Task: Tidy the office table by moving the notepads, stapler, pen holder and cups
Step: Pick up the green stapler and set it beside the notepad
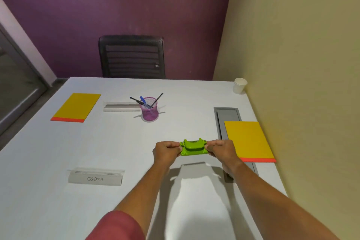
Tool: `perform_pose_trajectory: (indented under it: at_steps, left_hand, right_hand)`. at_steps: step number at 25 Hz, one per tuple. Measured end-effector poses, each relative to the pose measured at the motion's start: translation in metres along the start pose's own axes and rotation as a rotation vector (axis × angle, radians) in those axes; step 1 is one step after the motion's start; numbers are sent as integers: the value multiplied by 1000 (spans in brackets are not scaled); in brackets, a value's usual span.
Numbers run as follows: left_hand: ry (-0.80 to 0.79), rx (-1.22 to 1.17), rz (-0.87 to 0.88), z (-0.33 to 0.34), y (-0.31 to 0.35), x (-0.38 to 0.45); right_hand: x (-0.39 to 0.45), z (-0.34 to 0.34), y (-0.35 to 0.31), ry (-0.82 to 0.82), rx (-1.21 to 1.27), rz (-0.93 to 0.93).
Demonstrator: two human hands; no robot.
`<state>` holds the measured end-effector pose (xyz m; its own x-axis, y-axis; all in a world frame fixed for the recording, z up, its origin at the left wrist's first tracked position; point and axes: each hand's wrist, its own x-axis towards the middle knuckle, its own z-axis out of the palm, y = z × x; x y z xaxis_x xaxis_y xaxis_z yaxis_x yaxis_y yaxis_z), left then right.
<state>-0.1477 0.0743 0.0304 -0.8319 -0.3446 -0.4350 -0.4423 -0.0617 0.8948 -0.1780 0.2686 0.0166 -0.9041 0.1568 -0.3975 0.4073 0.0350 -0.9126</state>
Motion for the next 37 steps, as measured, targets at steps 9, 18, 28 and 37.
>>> perform_pose_trajectory:
  at_steps: [9,18,28,37]
  left_hand:
    - [-90,84,-16,114,-31,-49]
    - [-167,177,-104,184,-56,-64]
    - [-215,203,-154,221,-71,-59]
    - [-206,230,-141,241,-78,-61]
  right_hand:
    - [-4,-123,34,137,-53,2]
    - [-4,-177,71,362,-42,42]
    - [-4,-186,84,505,55,177]
    - [-15,-177,78,457,803,320]
